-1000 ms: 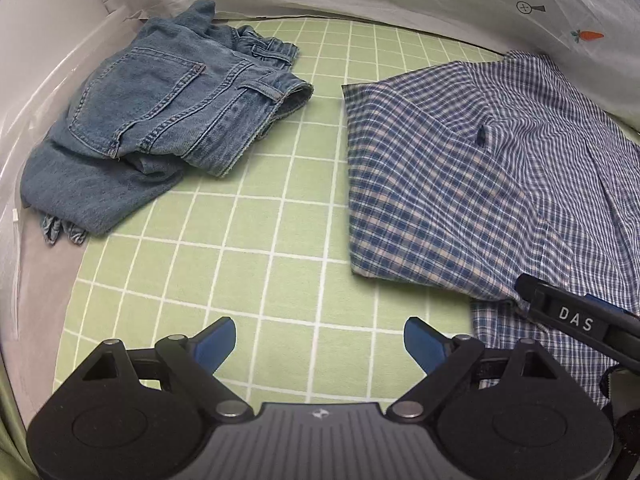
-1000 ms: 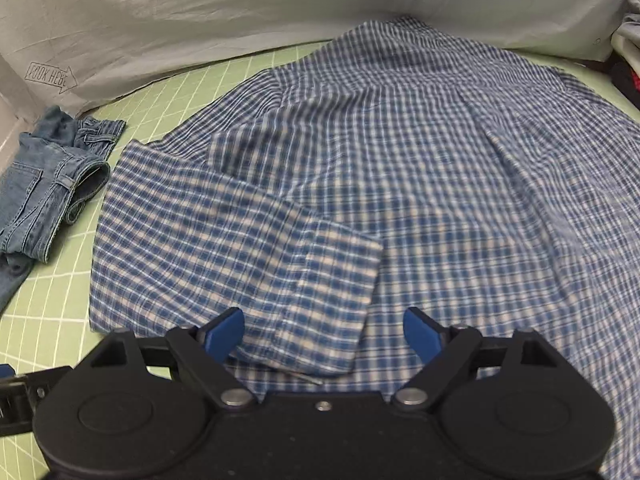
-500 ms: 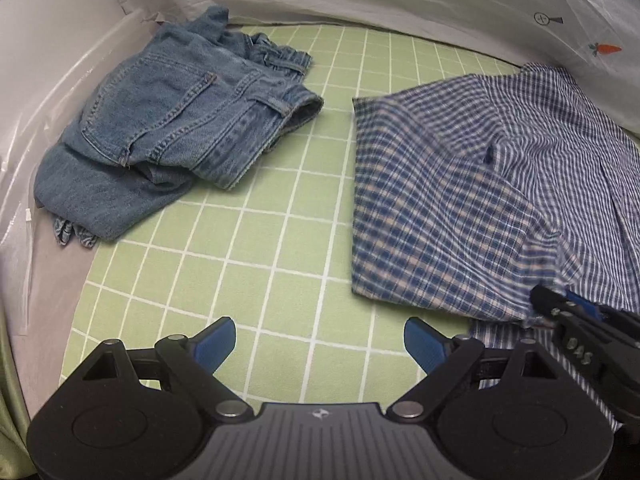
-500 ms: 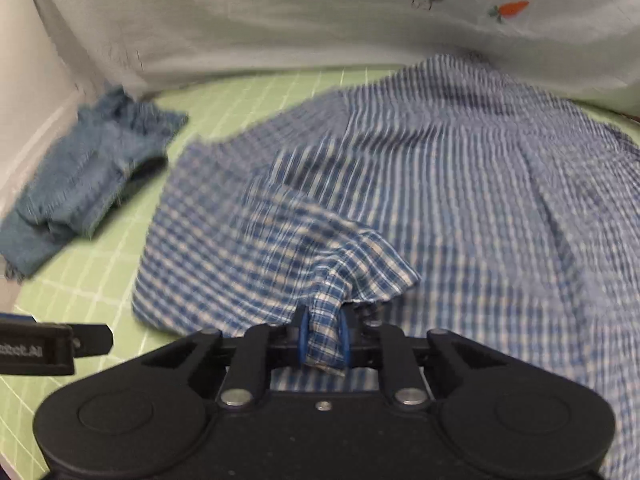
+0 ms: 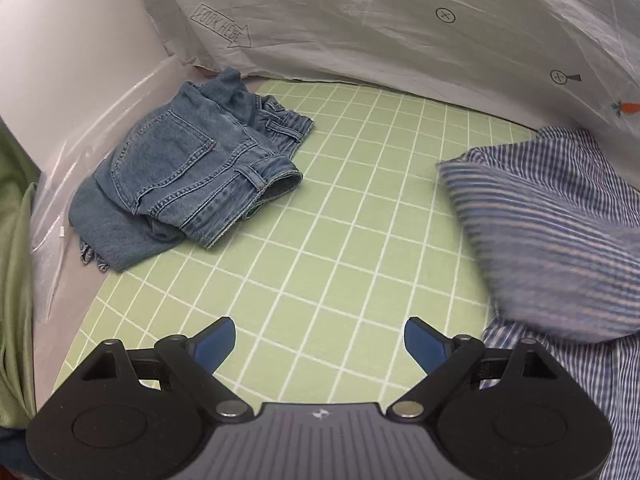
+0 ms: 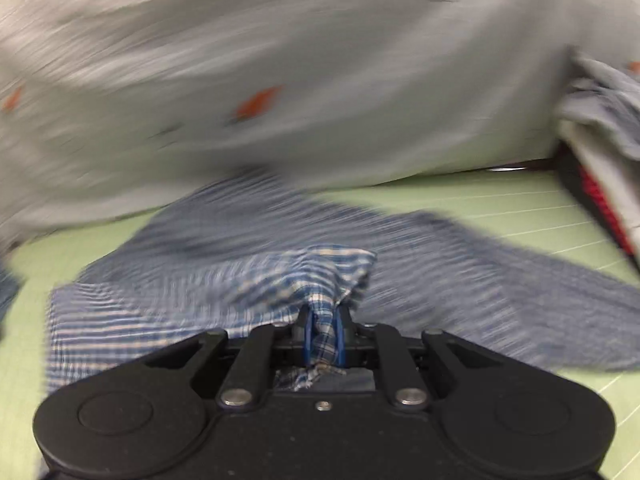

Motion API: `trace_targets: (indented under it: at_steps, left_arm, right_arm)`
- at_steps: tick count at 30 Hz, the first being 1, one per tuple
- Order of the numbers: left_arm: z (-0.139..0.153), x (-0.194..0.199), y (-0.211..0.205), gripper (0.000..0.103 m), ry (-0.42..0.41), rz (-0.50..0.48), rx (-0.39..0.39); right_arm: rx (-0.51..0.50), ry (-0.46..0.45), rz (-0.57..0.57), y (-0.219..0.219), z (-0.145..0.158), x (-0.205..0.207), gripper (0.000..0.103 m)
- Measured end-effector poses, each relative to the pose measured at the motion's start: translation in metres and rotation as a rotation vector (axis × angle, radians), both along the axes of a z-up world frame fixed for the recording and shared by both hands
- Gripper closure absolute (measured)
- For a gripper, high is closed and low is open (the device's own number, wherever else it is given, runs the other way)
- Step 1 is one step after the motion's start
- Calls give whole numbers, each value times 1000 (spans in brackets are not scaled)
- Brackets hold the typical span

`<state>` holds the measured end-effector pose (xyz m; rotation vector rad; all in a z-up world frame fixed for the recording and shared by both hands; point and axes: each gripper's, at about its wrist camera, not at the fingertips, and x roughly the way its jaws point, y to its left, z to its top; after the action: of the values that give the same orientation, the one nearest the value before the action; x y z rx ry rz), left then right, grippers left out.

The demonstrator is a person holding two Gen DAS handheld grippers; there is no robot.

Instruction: Fold clothes

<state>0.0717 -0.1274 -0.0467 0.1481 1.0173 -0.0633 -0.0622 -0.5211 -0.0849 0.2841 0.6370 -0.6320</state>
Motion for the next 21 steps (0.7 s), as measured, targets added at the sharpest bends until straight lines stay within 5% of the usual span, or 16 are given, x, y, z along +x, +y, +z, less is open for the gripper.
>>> trace_targets:
  at_steps: [6,8,11,12,21]
  left_arm:
    - [-5,-12,-10,12,15,43,33]
    - [-5,-17,-7,11,26,47,35]
    - [-1,-25,0,11,31,47,22]
    - [1,-27,3,11,27,46,18]
    - [12,-47,60,11,-34,-10,-60]
  right_arm:
    - [-36,65,-201,-78,-20,-28,85]
    - [-40,84,-201,-74,-24,-35,46]
    - [-68,60,-143,-45,-23,-43,6]
    - [-74,45,-124,-33,-23,-47,0]
    - [37,-53,-11,108,-15,-65,0]
